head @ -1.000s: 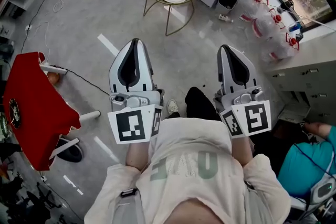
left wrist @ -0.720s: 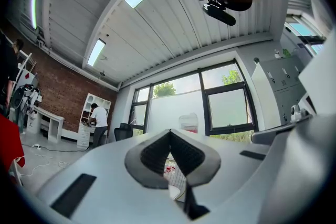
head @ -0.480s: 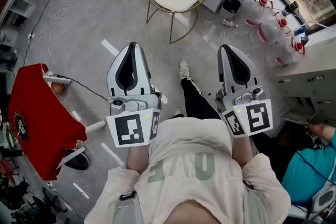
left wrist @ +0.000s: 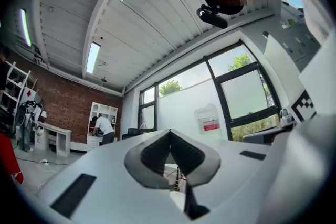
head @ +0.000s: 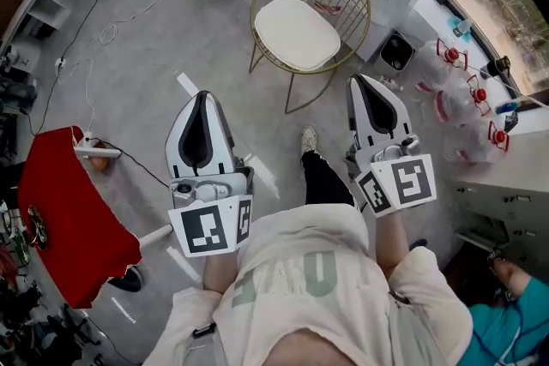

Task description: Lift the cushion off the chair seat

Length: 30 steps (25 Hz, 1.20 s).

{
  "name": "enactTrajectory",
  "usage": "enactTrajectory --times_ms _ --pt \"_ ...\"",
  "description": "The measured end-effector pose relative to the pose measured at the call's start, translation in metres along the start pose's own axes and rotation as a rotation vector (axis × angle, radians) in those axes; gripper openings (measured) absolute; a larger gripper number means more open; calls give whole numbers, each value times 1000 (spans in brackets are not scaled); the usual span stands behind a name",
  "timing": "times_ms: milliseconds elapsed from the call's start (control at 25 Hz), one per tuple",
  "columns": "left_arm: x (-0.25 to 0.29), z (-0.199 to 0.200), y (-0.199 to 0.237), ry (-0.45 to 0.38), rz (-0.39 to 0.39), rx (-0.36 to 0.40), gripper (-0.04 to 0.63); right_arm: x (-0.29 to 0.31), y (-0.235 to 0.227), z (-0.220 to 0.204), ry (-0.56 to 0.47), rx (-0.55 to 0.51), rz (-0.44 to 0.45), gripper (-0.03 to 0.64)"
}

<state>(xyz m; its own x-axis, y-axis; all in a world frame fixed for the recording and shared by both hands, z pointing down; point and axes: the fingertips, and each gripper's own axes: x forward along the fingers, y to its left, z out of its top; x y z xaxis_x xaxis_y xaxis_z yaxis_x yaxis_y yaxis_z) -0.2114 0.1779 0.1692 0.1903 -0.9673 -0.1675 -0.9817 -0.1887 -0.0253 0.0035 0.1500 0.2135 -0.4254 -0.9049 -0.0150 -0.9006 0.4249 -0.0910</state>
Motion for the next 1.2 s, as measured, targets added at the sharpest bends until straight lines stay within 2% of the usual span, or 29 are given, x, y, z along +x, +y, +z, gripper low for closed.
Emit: enactTrajectory --times_ms 280,440,800,1040,1200 --pt "151 -8 6 -30 86 3 12 122 -105 13 51 -5 17 17" --pt "209 -15 0 -23 84 0 12 161 -145 18 52 14 11 17" --pt "287 -21 -25 -20 -21 5 12 179 -198 10 49 134 -93 17" --pt "330 -32 -42 -55 -129 1 12 186 -223 9 19 206 -188 17" --pt "357 -36 -43 -79 -210 -1 12 195 -227 6 6 216 -262 17"
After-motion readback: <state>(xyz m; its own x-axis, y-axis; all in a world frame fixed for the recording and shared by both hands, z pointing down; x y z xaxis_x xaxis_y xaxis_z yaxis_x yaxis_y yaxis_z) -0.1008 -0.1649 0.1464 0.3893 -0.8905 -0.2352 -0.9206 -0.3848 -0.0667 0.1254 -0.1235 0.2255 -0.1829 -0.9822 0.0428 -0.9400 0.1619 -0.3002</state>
